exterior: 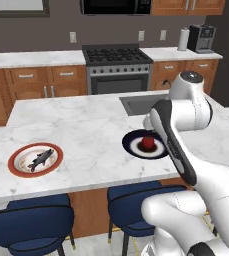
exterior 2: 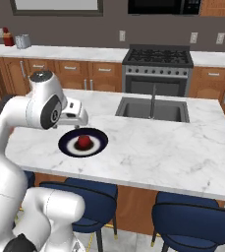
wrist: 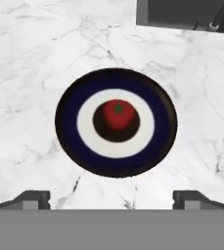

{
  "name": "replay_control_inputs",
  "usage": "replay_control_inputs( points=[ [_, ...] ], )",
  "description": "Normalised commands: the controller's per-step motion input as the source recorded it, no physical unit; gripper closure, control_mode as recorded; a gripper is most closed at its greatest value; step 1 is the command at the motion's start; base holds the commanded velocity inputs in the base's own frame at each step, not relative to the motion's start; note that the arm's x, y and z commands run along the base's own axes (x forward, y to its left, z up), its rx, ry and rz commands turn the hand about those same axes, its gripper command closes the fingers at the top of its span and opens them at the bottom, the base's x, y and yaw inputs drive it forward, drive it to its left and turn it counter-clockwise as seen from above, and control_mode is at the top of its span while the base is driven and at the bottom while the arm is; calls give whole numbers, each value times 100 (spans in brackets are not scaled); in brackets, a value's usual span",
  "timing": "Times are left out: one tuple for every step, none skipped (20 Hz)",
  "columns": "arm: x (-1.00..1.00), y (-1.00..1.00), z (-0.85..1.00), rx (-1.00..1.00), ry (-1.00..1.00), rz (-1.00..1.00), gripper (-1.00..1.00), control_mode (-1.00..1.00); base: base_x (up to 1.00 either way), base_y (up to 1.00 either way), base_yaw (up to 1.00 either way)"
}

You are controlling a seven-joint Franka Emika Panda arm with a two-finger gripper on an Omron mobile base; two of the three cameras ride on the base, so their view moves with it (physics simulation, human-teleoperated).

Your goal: Transport the fish and tomato to the fridge. Place the fish on the rack containing meat and place the tomato on the rack containing the vegetable, ensuring meats and vegetables are on different racks.

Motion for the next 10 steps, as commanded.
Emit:
replay_control_inputs(
  points=[
    [66,0,-53,0,0,0,-100,-100,0,0,0],
    [59,0,-46,0,0,0,-100,-100,0,0,0],
    [48,0,-44,0,0,0,-100,-100,0,0,0],
    [44,0,-41,0,0,0,-100,-100,0,0,0],
    [41,0,-39,0,0,1,-100,-100,0,0,0],
    [44,0,-42,0,0,1,-100,-100,0,0,0],
    [42,0,-40,0,0,0,-100,-100,0,0,0],
    [46,0,-39,0,1,0,-100,-100,0,0,0],
    [47,0,-41,0,3,0,-100,-100,0,0,0],
    [44,0,-42,0,2,0,-100,-100,0,0,0]
  ],
)
